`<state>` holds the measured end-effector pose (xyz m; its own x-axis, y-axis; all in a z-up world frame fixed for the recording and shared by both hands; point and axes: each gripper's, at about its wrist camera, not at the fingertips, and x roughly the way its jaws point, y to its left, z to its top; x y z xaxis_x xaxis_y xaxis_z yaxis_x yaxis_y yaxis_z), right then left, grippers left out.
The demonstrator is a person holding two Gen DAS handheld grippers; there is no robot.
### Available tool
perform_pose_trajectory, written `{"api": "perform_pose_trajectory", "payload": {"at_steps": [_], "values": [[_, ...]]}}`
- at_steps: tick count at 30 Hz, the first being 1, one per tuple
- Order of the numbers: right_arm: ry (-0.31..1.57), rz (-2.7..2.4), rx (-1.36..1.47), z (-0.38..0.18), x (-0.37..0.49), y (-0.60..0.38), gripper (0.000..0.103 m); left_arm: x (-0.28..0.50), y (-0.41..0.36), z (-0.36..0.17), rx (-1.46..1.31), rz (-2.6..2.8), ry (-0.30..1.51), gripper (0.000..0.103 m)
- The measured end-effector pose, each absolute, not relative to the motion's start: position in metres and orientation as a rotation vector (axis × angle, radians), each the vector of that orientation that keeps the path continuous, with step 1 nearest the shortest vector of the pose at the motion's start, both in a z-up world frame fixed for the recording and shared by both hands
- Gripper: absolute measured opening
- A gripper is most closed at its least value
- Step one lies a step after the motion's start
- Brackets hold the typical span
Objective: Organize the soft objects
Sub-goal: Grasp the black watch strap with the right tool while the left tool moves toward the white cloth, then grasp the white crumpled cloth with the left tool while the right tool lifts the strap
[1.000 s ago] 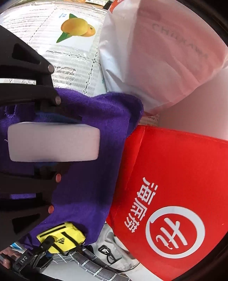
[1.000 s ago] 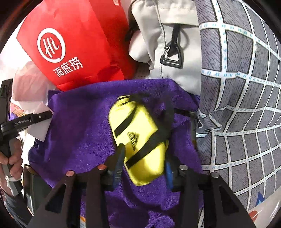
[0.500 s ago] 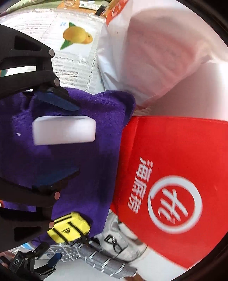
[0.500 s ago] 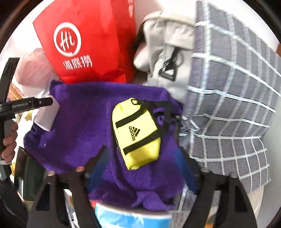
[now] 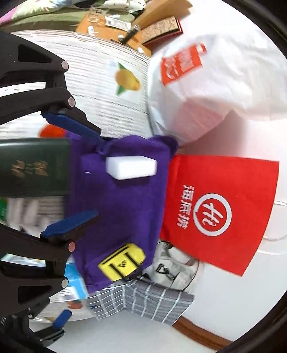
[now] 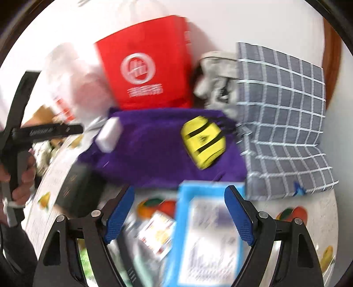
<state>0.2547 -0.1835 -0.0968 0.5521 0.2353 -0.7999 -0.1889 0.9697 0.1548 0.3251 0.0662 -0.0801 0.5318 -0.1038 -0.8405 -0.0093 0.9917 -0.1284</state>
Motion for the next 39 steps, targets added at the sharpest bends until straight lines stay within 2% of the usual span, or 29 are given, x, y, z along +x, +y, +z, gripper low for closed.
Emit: {"api": "perform_pose_trajectory", "payload": {"at_steps": [1,3,9,11,13,15,21,26,29,31,33,39], "values": [[0.953,0.273,0.049,-0.097,0.244,-0.178,0.075,0.315,0.068,-0.078,-0.120,-0.056,1.006,0.067],[0.960,0.322,0.040,-0.102,0.222,-0.167,0.071,0.295,0.071,-0.076,-0.120,-0.045,1.001,0.067],[1.002,0.356,-0.005,-0.126,0.176,-0.144,0.070,0.247,0.080,-0.085,-0.127,-0.034,1.020,0.067],[1.014,0.353,-0.008,-0.136,0.167,-0.142,0.066,0.235,0.081,-0.091,-0.125,-0.032,1.025,0.067],[1.036,0.344,-0.018,-0.148,0.161,-0.140,0.053,0.222,0.084,-0.097,-0.122,-0.033,1.026,0.067],[1.051,0.340,-0.032,-0.155,0.158,-0.139,0.047,0.212,0.086,-0.105,-0.124,-0.029,1.030,0.067],[1.055,0.341,-0.046,-0.168,0.165,-0.135,0.047,0.197,0.090,-0.122,-0.132,-0.035,1.066,0.067],[1.076,0.337,-0.063,-0.180,0.177,-0.129,0.042,0.197,0.086,-0.124,-0.121,-0.050,1.066,0.067],[1.082,0.346,-0.098,-0.187,0.180,-0.122,0.036,0.197,0.082,-0.125,-0.117,-0.061,1.066,0.067],[1.072,0.348,-0.113,-0.187,0.179,-0.121,0.025,0.196,0.080,-0.127,-0.119,-0.071,1.070,0.067],[1.067,0.353,-0.073,-0.181,0.177,-0.127,0.020,0.195,0.078,-0.128,-0.117,-0.081,1.075,0.067],[1.027,0.366,-0.026,-0.160,0.159,-0.140,0.020,0.187,0.072,-0.131,-0.107,-0.081,1.084,0.067]]}}
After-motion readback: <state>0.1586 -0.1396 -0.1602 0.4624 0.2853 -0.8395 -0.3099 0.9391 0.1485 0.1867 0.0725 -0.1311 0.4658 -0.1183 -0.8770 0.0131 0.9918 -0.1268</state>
